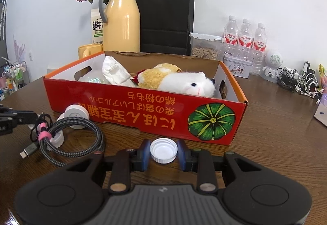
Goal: Organize objects
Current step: 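Carry both white caps into the box and open both tools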
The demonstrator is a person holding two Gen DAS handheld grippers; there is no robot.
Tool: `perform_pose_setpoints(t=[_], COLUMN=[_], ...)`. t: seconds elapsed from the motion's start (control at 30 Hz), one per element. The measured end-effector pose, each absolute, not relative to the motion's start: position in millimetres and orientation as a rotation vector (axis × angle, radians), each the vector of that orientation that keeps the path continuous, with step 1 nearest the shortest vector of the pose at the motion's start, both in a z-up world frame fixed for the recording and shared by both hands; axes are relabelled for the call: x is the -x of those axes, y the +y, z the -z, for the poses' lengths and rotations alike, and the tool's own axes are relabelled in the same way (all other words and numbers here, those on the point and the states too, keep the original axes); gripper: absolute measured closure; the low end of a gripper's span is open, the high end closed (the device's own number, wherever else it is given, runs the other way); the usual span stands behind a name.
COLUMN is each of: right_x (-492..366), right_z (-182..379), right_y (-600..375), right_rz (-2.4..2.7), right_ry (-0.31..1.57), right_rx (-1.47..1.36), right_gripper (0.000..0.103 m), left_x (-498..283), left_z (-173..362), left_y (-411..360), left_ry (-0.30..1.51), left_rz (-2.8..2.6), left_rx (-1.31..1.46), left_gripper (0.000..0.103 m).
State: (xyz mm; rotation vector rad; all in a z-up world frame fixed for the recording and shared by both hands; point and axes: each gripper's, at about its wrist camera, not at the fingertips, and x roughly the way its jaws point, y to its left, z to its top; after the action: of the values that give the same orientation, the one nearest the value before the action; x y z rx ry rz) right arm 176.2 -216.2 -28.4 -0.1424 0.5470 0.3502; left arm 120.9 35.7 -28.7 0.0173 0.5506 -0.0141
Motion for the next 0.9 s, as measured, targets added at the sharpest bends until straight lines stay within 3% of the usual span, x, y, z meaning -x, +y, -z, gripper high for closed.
perform_pose_setpoints(t=[0.43,0.9], right_x=[-160,-218], right_z=[7,-40], right_y=[-209,-174], right_rz=[-0.369,-0.368], right_ry=[0.406,0.295], right_rx=[0.156,0.162], right_gripper=[0.076,0.076], left_x=[-117,-189], left_z=[-24,-51], left_y=[38,13], left_ry=[0.398,0.328], left_rz=[0.011,0.058], left_rx=[0.006,0.06], left_gripper=[0.098,0.098])
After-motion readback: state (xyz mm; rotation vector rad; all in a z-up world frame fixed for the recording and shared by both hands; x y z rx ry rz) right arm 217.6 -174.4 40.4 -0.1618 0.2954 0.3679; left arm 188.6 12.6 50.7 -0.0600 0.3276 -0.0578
